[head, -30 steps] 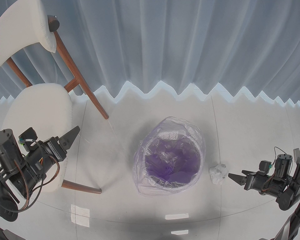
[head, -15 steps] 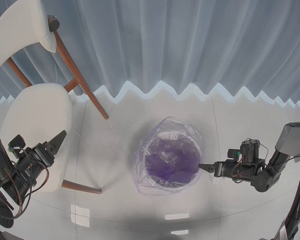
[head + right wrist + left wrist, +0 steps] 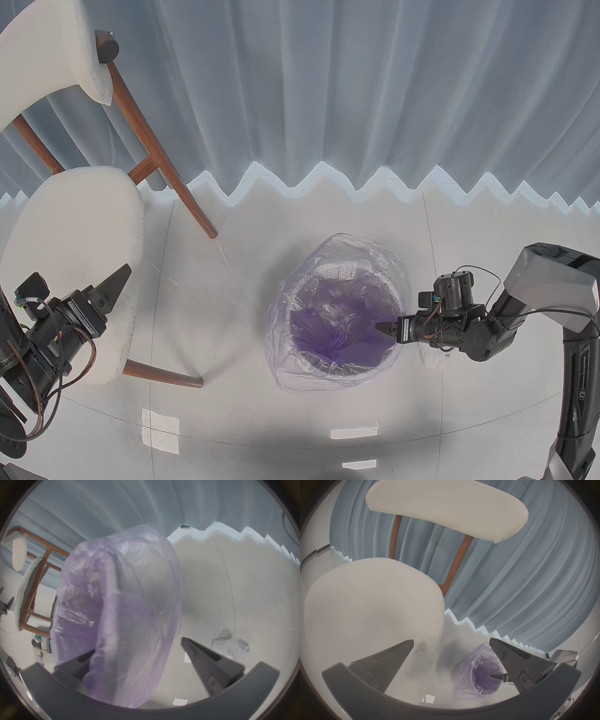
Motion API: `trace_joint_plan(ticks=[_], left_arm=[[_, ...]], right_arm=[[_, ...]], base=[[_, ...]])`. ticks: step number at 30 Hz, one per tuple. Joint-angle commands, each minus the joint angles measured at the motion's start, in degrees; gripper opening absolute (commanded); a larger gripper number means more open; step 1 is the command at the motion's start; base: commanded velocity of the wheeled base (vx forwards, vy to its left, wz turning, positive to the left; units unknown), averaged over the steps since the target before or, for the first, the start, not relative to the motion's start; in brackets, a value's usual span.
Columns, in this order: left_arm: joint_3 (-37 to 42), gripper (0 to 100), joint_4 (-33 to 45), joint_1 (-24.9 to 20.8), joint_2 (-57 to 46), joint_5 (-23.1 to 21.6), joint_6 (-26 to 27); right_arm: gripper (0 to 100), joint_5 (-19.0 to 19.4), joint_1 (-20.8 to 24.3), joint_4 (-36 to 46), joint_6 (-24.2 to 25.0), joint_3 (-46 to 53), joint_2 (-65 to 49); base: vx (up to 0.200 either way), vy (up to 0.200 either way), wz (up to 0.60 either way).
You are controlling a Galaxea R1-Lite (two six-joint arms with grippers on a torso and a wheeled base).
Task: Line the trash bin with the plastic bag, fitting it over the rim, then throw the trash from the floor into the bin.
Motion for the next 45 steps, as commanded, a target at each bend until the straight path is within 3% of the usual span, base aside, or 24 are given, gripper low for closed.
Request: trace_joint_plan(ticks=[1,8,14,16,19,22,23,25,29,32,34,35,38,45], left_arm=[[0.3,100,-0.1,0.2,0.1,-0.2,1.1],[0.2,100,-0.4,0.1,-0.3,-2.3,2.5],[-0.3,100,-1.8,-1.4,0.0,-6.9,2.5],[-0.2,100,-2.9,-3.3,0.3,-10.0,2.4],[0.0,100,-3.1,-6.0,1.6,-11.1,1.4],[-0.1,100,-3.1,-8.4,3.4,-11.5,-0.9],[-0.4,100,-3.1,-12.6,4.9,-12.6,-5.7],[-1.6,100,-3.2,-15.3,6.4,-14.0,-11.3],[-7.2,100,-3.3,-15.7,11.5,-17.2,-23.0],[-10.6,100,-3.2,-15.9,12.5,-20.0,-28.4],[-10.8,100,-3.1,-15.9,12.6,-20.2,-28.5],[-12.3,100,-3.1,-15.7,13.4,-25.3,-29.8],[-12.7,100,-3.0,-15.9,13.7,-30.0,-29.9],[-12.8,100,-2.9,-19.9,16.0,-31.3,-29.4]], right_arm=[[0,-0.2,1.3,0.1,-0.9,-2.9,5.1],[0,-0.2,1.4,1.2,-1.0,-1.6,-2.2],[0,0.5,0.9,14.3,-0.9,0.6,-19.6],[0,3.5,0.9,21.7,-1.0,2.3,-29.5],[0,5.5,1.1,28.6,-1.0,4.6,-38.5],[0,6.4,1.1,31.3,-1.0,6.6,-42.9],[0,7.4,1.1,32.1,-1.0,9.1,-46.6],[0,7.6,1.1,32.1,-1.1,11.4,-49.2],[0,7.6,1.1,32.3,-1.4,14.8,-53.6],[0,7.6,1.1,32.3,-1.4,15.8,-55.5],[0,7.5,1.1,32.3,-1.4,15.8,-55.5],[0,7.5,1.4,32.3,-1.4,16.2,-56.5],[0,7.5,1.5,32.3,-1.4,16.2,-56.6],[0,7.0,2.7,32.3,-1.3,17.1,-57.0]], base=[[0.000,0.000,0.00],[0.000,0.000,0.00],[0.000,0.000,0.00],[0.000,0.000,0.00],[0.000,0.000,0.00],[0.000,0.000,0.00],[0.000,0.000,0.00],[0.000,0.000,0.00],[0.000,0.000,0.00],[0.000,0.000,0.00],[0.000,0.000,0.00],[0.000,0.000,0.00],[0.000,0.000,0.00],[0.000,0.000,0.00]])
